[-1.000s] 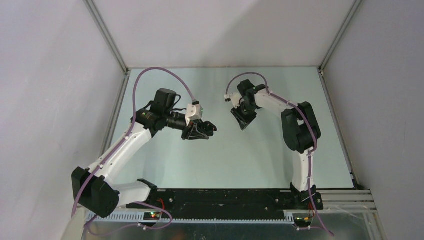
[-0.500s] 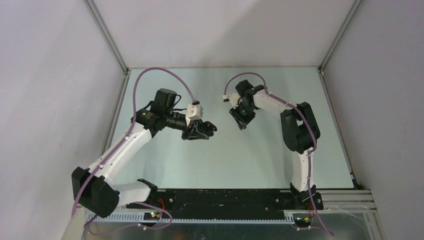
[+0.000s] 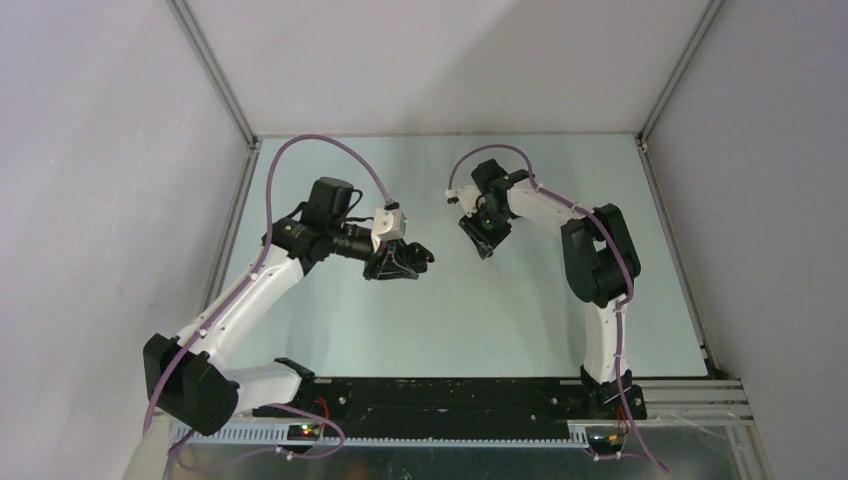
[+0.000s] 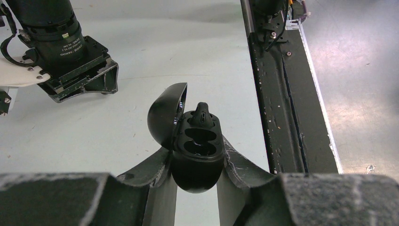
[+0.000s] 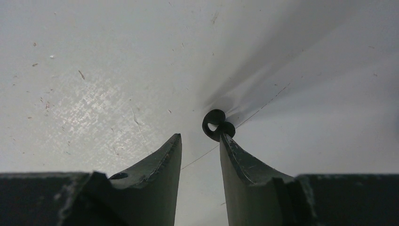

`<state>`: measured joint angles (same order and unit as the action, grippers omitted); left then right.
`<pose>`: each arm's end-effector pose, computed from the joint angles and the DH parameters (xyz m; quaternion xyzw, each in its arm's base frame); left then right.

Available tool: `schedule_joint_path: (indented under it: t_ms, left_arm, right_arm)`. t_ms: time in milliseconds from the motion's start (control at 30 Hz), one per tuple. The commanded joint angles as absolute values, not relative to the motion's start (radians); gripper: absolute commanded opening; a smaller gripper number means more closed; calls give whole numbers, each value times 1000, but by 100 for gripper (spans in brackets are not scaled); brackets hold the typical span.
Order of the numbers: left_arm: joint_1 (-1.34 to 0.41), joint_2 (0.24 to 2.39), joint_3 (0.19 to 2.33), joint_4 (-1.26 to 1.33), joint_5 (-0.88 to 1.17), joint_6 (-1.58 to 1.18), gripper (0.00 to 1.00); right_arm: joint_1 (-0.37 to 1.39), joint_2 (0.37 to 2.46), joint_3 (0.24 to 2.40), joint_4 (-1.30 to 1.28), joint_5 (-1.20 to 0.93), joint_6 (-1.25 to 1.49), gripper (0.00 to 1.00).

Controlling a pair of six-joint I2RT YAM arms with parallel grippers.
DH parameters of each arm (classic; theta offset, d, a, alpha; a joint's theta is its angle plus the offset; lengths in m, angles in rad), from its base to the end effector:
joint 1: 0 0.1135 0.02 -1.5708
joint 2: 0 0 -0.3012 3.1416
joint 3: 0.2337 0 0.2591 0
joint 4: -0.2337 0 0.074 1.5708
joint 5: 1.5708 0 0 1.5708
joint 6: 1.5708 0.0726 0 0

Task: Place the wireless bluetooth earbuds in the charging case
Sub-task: Pick up the earbud from the center of the board.

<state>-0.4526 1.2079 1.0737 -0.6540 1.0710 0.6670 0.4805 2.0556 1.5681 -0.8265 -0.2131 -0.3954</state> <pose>0.1948 -0.1656 0.3437 0.5871 0.5703 -0.4339 0.3766 0.3902 0.2207 0.1747 -0.4305 0.8873 0.1108 0.1227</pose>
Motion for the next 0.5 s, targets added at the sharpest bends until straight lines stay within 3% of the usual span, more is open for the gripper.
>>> schedule_joint_path:
  t_ms: [0,467]
  left_arm:
    - [-463,1185,1103,-641,1071,694,1]
    - [-464,1189,1102,-640,1070,693,1]
  right_arm:
    - [485,2075,1560,-805,-193,-413,41]
    - [489,2076,1545,-764,-144,-434,42]
